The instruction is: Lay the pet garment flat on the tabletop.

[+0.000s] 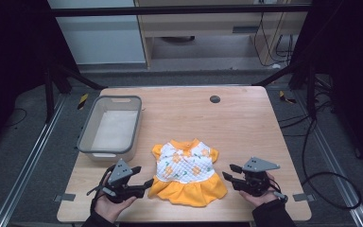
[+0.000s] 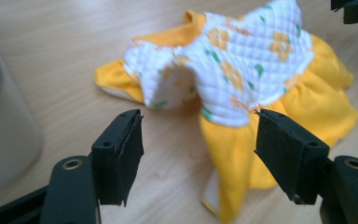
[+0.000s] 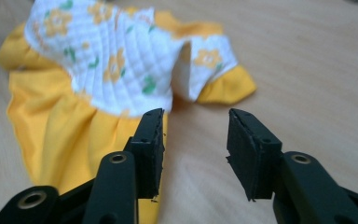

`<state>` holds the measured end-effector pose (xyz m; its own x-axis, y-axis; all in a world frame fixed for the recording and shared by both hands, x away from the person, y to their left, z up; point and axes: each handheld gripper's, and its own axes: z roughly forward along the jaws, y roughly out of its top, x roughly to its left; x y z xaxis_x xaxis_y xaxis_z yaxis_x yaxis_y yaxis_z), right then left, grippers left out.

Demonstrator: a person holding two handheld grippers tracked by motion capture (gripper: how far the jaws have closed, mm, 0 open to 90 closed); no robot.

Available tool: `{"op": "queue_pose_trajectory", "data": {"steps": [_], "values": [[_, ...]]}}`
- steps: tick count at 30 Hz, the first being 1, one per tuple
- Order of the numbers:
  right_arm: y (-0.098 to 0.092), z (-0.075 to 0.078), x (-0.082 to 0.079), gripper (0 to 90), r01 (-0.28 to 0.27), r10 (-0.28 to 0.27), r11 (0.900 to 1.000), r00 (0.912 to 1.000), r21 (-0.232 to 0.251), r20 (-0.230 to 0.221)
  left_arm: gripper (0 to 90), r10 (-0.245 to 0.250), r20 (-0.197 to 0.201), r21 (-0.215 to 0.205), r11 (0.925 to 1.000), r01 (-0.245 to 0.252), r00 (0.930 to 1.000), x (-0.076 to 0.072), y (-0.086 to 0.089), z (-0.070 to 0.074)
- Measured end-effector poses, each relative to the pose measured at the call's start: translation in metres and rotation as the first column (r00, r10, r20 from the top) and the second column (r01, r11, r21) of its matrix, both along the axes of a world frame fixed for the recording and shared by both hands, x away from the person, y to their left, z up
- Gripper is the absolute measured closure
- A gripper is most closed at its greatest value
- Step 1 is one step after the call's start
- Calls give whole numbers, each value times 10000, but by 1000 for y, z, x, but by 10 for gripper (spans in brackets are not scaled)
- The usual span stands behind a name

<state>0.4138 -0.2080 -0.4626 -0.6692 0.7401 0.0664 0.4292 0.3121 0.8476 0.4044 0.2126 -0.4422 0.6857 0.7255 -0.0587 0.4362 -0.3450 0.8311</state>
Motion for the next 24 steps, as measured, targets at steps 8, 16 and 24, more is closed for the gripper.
{"op": "queue_pose_trajectory", "data": {"steps": [8, 16, 24], "values": [[6, 18, 35, 441, 783, -816, 9948, 9954, 649, 511, 406, 743, 319, -320, 9968, -733, 9967, 49, -6, 25], [21, 8, 86, 491, 1322, -1327, 9907, 9910, 316, 157, 450, 1391, -364, 363, 9898, -1378, 9896, 102, -32, 3], [35, -24, 101, 532, 996, -1043, 9932, 9912, -601, -810, 463, 1484, -1497, 1312, 9829, -1291, 9775, 118, -44, -28]]}}
